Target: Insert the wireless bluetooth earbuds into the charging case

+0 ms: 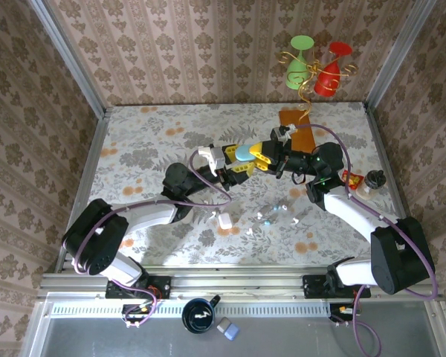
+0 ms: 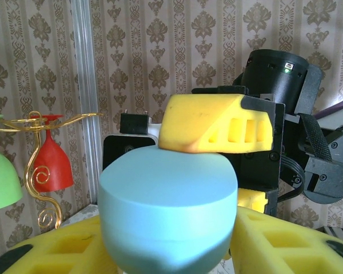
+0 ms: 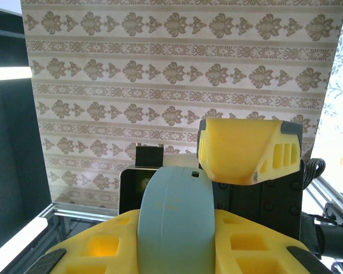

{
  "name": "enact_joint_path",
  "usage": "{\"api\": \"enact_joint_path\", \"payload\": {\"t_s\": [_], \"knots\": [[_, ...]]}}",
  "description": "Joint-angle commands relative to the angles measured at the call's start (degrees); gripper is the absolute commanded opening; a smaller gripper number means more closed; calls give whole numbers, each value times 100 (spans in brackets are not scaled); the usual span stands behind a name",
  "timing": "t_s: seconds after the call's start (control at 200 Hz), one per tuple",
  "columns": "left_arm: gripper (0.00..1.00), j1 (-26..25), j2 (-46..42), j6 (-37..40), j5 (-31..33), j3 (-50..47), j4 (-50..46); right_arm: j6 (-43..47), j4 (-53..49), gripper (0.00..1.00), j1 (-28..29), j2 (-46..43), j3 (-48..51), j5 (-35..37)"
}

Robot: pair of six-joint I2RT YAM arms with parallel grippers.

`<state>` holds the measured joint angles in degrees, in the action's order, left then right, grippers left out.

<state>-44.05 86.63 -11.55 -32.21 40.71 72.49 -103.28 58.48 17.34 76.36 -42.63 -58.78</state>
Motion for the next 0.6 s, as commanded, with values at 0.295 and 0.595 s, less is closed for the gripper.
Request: {"api": "enact_joint_path", "payload": {"t_s": [0.295, 0.595], "knots": [[48, -54, -137, -61, -37, 191, 169, 291, -152, 0, -4, -130, -48, -98], [49, -77, -208, -53, 4, 150, 169, 375, -214, 0, 0, -130, -9, -89]]}}
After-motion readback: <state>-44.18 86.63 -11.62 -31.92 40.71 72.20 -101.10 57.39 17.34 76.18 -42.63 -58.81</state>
